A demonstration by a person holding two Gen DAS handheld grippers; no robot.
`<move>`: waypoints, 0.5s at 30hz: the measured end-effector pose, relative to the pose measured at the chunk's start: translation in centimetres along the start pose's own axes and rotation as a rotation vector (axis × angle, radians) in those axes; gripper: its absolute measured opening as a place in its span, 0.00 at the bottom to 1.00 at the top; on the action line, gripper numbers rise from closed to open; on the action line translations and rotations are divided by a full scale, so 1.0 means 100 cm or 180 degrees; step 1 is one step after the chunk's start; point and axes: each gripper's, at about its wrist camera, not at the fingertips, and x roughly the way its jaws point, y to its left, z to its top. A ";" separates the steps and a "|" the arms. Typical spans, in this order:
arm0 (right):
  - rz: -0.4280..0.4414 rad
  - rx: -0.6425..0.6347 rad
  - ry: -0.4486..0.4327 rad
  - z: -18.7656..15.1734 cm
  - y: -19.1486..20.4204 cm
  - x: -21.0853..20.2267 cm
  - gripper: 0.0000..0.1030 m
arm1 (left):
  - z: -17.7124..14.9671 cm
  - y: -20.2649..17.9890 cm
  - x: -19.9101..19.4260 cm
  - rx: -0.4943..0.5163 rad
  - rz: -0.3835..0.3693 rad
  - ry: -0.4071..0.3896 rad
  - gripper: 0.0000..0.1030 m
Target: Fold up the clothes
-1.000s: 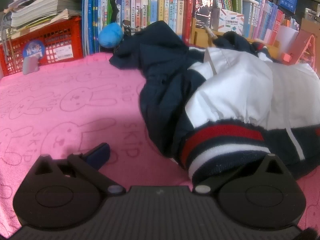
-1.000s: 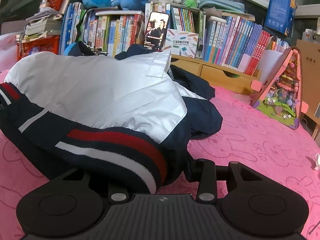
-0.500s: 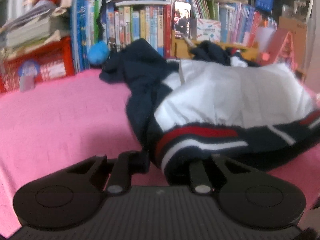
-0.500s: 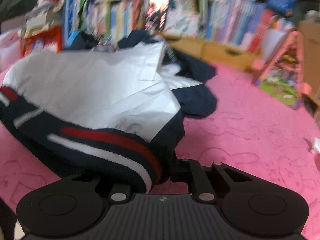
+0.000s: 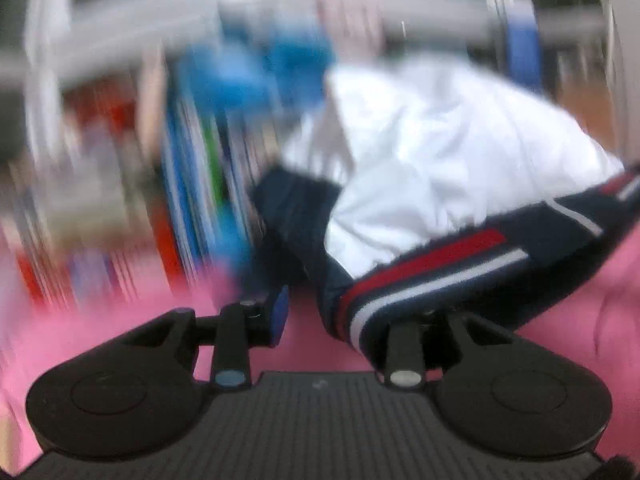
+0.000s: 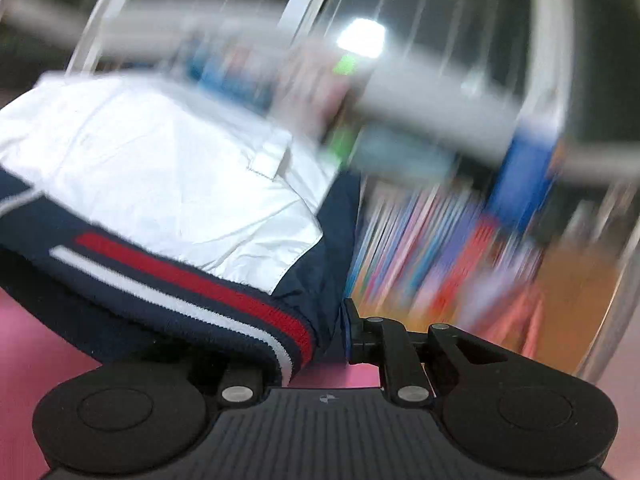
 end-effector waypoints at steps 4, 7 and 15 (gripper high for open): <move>0.0417 -0.0010 0.0860 -0.081 0.026 0.006 0.17 | -0.064 0.000 0.009 -0.0373 -0.0217 0.0566 0.32; 0.0535 0.0044 0.1055 -0.109 0.032 -0.003 0.17 | -0.063 0.003 0.003 -0.0285 -0.0239 0.0579 0.34; 0.0783 0.0271 0.0977 -0.108 0.017 -0.026 0.26 | -0.072 0.001 -0.013 -0.0117 -0.0159 0.0607 0.57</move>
